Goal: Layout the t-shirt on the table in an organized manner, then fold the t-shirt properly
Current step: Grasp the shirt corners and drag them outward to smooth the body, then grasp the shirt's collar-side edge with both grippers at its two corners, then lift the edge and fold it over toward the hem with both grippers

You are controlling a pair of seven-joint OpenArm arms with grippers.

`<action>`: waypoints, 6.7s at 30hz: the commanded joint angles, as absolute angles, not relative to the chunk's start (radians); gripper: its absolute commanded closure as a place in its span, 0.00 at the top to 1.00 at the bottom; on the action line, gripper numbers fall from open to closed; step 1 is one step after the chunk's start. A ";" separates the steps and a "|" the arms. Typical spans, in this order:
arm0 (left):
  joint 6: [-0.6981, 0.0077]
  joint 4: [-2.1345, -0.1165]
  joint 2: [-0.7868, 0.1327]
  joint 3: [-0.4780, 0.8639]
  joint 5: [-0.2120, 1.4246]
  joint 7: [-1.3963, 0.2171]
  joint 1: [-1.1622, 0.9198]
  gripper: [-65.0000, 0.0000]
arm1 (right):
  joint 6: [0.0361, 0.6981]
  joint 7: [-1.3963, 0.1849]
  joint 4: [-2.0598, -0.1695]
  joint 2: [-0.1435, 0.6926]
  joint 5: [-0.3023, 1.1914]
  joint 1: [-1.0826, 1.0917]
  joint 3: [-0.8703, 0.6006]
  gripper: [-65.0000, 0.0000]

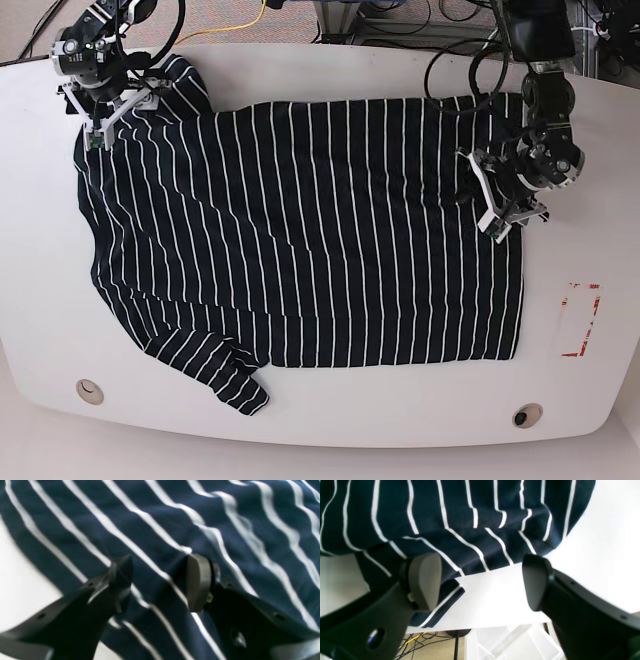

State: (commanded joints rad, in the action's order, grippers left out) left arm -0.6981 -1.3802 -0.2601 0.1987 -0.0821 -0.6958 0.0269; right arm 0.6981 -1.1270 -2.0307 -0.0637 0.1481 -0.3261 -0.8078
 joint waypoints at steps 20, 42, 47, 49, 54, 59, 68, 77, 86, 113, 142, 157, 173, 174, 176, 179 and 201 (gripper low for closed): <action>-0.698 -1.434 -0.298 0.200 -0.081 -0.700 0.044 0.48 | 0.698 -1.201 -2.002 -0.157 0.231 -0.349 -0.825 0.73; -0.698 -1.434 -0.300 0.249 -0.082 -0.700 0.042 0.48 | 0.698 -1.204 -1.862 -0.091 0.226 -0.268 -0.825 0.03; -0.698 -1.448 -0.300 0.251 -0.082 -0.704 0.027 0.48 | 0.698 -1.273 -1.954 -0.085 0.226 -0.269 -0.829 0.03; -0.698 -1.492 -0.300 0.259 -0.081 -0.722 0.015 0.49 | 0.698 -1.283 -1.963 -0.084 0.226 -0.269 -0.829 0.03; -0.698 -1.662 -0.298 0.297 -0.030 -0.851 -0.013 0.49 | 0.698 -1.282 -1.962 -0.084 0.226 -0.265 -0.826 0.03; -0.698 -1.819 -0.303 0.407 0.079 -1.020 -0.012 0.49 | 0.698 -1.282 -1.962 -0.084 0.226 -0.265 -0.823 0.03; -0.698 -1.850 -0.346 0.653 0.343 -1.202 -0.053 0.63 | 0.698 -1.282 -1.962 -0.084 0.226 -0.266 -0.823 0.03; -0.698 -1.827 -0.349 0.768 0.555 -1.210 -0.255 0.65 | 0.698 -1.280 -1.962 -0.084 0.226 -0.268 -0.822 0.03; -0.698 -1.696 -0.341 0.783 0.631 -1.204 -0.318 0.65 | 0.698 -1.280 -1.962 -0.084 0.228 -0.271 -0.822 0.03; -0.698 -1.592 -0.343 0.619 0.539 -1.116 -0.343 0.54 | 0.698 -1.280 -1.962 -0.070 0.234 -0.271 -0.822 0.03; -0.698 -1.761 -0.378 0.565 0.630 -1.173 -0.400 0.00 | 0.698 -1.287 -1.997 -0.041 0.237 -0.306 -0.886 0.00; -0.698 -1.847 -0.378 0.564 0.733 -1.251 -0.295 0.00 | 0.698 -1.287 -1.997 0.033 0.351 -0.214 -0.892 0.00; -0.698 -1.758 -0.343 0.562 0.690 -1.283 -0.068 0.00 | 0.698 -1.277 -1.851 0.087 0.351 -0.030 -0.888 0.00; -0.698 -1.739 -0.340 0.562 0.690 -1.283 -0.053 0.00 | 0.698 -1.274 -1.834 0.101 0.351 -0.016 -0.886 0.00; -0.698 -1.712 -0.340 0.562 0.690 -1.283 -0.035 0.00 | 0.698 -1.265 -1.814 0.110 0.351 0.002 -0.886 0.00; -0.698 -1.672 -0.338 0.562 0.690 -1.280 -0.012 0.00 | 0.698 -1.251 -1.778 0.114 0.351 0.027 -0.886 0.00; -0.698 -1.517 -0.337 0.555 0.690 -1.279 0.085 0.03 | 0.698 -1.205 -1.669 0.150 0.351 0.116 -0.883 0.00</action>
